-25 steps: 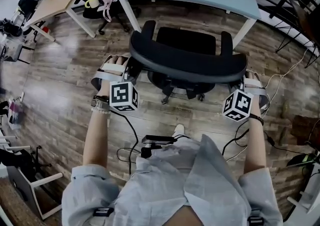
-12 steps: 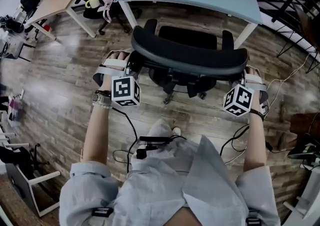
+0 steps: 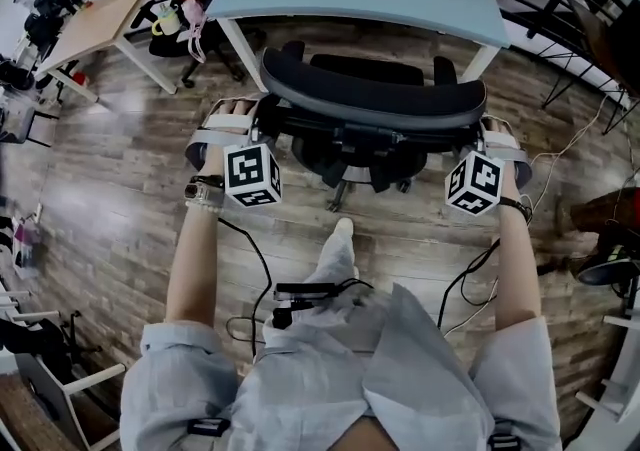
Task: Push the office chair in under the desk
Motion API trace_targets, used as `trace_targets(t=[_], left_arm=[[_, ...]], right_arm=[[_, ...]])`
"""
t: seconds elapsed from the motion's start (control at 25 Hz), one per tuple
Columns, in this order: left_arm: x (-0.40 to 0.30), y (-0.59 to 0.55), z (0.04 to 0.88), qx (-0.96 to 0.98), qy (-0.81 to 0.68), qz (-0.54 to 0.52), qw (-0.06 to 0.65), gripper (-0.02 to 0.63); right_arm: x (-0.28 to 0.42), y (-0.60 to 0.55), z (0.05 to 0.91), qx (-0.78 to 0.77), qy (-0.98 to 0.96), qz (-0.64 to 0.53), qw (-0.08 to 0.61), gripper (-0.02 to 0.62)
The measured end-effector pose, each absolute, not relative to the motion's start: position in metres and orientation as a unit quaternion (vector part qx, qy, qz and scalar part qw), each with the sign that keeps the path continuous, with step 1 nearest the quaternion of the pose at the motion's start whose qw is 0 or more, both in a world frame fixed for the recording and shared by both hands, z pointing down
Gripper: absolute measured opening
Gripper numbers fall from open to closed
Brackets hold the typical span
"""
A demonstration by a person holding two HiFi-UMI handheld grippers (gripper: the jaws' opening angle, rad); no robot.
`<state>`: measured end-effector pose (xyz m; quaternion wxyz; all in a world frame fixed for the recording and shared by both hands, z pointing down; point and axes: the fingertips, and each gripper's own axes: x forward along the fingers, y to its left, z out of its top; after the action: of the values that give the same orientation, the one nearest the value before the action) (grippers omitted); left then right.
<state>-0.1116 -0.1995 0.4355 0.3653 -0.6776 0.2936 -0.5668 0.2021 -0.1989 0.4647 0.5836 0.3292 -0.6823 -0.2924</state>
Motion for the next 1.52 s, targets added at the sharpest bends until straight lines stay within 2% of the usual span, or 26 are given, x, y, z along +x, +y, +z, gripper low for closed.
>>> trace_targets(t=[1.52], left_arm=[[-0.09, -0.465, 0.432, -0.692, 0.287, -0.541, 0.381, 0.17]], right_arm=[[0.222, -0.454, 0.462, 0.346, -0.678, -0.272, 0.588, 0.176]])
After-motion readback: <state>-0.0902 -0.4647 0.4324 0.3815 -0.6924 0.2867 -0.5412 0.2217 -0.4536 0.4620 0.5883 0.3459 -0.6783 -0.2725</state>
